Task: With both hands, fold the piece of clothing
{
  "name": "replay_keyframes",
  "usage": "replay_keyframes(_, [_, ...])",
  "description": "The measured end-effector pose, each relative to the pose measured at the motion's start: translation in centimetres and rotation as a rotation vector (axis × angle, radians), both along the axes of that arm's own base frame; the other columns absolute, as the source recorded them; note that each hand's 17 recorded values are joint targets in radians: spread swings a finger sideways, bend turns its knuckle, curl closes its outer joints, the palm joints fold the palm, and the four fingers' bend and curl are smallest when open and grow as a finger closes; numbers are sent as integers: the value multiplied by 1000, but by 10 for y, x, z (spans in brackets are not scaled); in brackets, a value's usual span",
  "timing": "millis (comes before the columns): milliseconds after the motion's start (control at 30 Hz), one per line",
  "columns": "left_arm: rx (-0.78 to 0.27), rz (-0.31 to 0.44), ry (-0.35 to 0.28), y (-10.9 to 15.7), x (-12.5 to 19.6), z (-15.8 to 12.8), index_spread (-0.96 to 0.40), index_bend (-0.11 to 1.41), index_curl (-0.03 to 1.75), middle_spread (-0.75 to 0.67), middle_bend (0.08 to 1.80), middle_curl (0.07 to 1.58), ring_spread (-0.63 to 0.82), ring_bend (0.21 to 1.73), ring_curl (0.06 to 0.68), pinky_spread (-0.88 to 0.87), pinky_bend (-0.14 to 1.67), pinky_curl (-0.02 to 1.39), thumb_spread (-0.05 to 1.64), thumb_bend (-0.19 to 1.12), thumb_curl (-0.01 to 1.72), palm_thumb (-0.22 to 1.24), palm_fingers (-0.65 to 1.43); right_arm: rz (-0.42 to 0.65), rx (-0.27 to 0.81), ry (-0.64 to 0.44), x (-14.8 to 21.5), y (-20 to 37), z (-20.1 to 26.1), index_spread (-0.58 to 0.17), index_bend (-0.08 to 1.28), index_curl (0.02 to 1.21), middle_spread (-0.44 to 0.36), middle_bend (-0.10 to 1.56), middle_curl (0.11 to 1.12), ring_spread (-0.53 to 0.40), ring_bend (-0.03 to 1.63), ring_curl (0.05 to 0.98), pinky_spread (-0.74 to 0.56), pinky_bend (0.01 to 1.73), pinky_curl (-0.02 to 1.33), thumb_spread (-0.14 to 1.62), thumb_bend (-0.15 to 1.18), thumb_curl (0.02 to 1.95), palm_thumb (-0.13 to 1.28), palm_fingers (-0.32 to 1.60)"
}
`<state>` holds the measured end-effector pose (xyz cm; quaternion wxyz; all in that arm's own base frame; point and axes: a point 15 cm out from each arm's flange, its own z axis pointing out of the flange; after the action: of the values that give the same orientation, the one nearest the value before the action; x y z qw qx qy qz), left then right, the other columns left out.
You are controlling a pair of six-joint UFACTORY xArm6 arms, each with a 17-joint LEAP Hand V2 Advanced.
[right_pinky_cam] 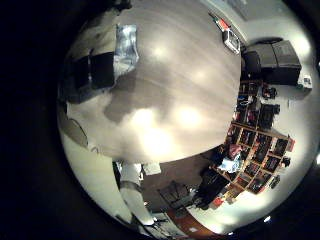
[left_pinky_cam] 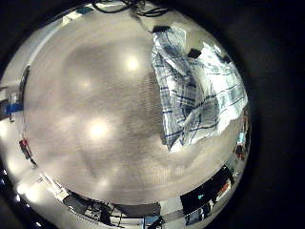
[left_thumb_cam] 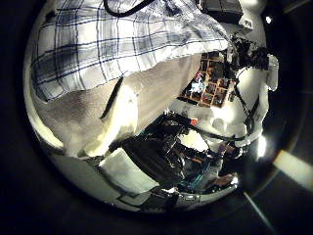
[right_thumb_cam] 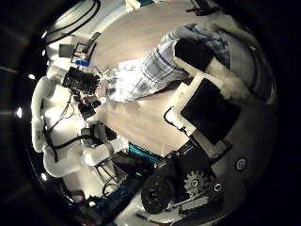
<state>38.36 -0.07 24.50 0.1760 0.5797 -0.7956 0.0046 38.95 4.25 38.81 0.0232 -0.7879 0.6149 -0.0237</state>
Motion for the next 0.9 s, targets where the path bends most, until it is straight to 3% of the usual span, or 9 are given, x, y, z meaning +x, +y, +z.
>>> replay_keyframes(233, [-1, 131, -63, 76, -1, 45, -88, 215, 493, 91, 191, 359, 203, 566, 250, 285, 181, 320, 1329, -10, 301, 459, 301, 168, -56, -48, 30, 96, 27, -266, 1097, 901, -137, 1344, 781, -227, 1344, 808, -196, 1262, 888, 1069, -7, 820, 1009, 1115])
replay_keyframes(367, [-6, 210, -70, 122, -15, 53, -96, 222, 497, 81, 196, 367, 196, 562, 246, 280, 179, 312, 1328, -6, 305, 474, 308, 286, -95, -39, 43, 169, 18, -263, 1103, 893, -136, 1350, 774, -226, 1342, 810, -198, 1250, 903, 1059, -9, 832, 1012, 1117])
replay_keyframes(533, [-17, 302, -68, 171, -39, 55, -105, 221, 501, 76, 197, 375, 192, 559, 241, 274, 181, 303, 1334, -4, 311, 507, 314, 449, -156, 19, 41, 259, -35, -261, 1109, 886, -135, 1358, 768, -224, 1343, 810, -200, 1237, 918, 1052, -10, 845, 1006, 1123])
replay_keyframes(633, [-26, 327, -63, 185, -51, 53, -108, 218, 503, 75, 196, 380, 191, 559, 239, 273, 181, 298, 1335, -6, 315, 523, 316, 509, -168, 29, 38, 291, -65, -260, 1112, 884, -134, 1362, 764, -223, 1343, 809, -201, 1231, 927, 1049, -18, 844, 983, 1122])
replay_keyframes(733, [-31, 347, -52, 193, -61, 49, -111, 215, 504, 74, 194, 383, 189, 561, 238, 272, 182, 294, 1342, -6, 319, 534, 317, 537, -166, 30, 44, 310, -92, -262, 1101, 878, -134, 1344, 757, -224, 1346, 806, -208, 1224, 929, 1075, -54, 801, 842, 1103])
replay_keyframes(833, [-35, 352, -38, 191, -65, 44, -112, 215, 506, 70, 194, 385, 188, 560, 237, 271, 182, 290, 1347, -6, 321, 541, 319, 540, -155, 25, 54, 318, -111, -285, 938, 843, -149, 1264, 723, -228, 1327, 772, -258, 1194, 882, 1132, -36, 733, 771, 997])
replay_keyframes(900, [-40, 353, -34, 190, -67, 42, -112, 214, 507, 68, 193, 386, 188, 560, 236, 271, 183, 288, 1351, -6, 322, 547, 319, 541, -151, 17, 58, 321, -116, -314, 717, 822, -179, 1165, 700, -239, 1349, 762, -330, 1233, 863, 1166, -37, 682, 722, 790])
